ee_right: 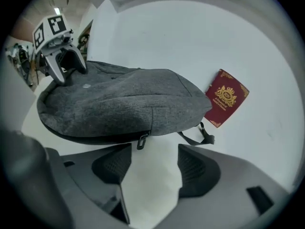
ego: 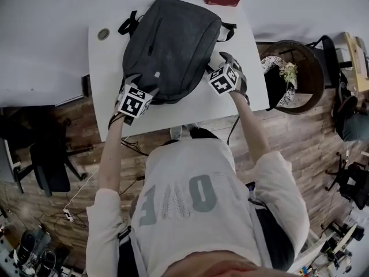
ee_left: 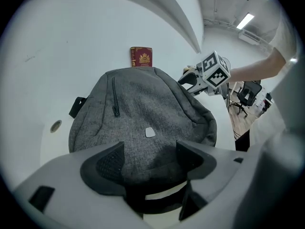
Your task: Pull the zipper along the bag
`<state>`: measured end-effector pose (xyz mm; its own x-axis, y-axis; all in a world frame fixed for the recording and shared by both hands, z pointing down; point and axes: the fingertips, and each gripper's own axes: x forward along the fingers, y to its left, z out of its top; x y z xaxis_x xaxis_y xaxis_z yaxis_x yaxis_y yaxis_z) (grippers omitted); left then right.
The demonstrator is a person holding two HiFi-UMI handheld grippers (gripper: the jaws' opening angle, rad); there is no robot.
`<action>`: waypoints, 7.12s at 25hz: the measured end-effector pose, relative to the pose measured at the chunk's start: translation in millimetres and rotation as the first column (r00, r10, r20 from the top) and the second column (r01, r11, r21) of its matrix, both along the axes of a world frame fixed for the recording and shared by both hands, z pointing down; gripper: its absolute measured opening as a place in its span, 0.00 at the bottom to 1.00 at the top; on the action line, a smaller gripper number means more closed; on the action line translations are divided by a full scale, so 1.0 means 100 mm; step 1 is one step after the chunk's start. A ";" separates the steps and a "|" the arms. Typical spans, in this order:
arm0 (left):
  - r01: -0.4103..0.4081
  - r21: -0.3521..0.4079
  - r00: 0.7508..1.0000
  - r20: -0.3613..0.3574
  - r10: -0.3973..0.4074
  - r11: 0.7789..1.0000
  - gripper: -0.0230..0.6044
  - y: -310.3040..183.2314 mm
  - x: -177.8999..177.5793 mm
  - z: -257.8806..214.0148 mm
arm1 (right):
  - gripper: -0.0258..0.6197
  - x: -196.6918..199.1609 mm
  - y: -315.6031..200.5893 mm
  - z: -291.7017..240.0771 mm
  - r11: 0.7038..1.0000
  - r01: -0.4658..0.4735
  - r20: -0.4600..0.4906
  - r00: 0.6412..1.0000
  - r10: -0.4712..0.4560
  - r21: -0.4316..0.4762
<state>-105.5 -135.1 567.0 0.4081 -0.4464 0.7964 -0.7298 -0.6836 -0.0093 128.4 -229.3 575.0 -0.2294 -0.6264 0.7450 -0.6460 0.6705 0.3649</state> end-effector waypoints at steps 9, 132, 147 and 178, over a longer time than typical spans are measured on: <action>0.007 0.012 1.000 0.015 -0.008 1.000 0.56 -0.03 0.00 0.05 | 0.21 -0.10 -0.01 0.15 0.994 -0.077 -0.052 0.995 0.081 0.079; -0.216 -0.096 0.968 -0.148 0.200 0.972 0.44 0.67 0.07 0.21 | 0.09 -0.54 1.95 0.02 0.792 0.092 0.129 0.991 -0.017 -0.603; -0.187 -0.080 0.966 -0.199 0.168 0.979 0.44 0.91 0.63 0.22 | 0.09 -0.83 2.18 -0.01 0.648 0.155 0.198 0.980 -0.008 -0.746; -0.536 0.018 0.823 -0.210 0.527 0.844 0.48 1.02 1.01 -0.17 | 0.09 -0.58 2.15 0.01 0.728 0.127 0.227 0.973 0.041 -0.674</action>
<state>-4.1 -33.3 550.2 0.7239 -0.0838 0.6848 -0.2363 -0.9627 0.1320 70.6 -14.7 576.0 -0.4461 0.0443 0.8939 -0.6138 0.7117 -0.3416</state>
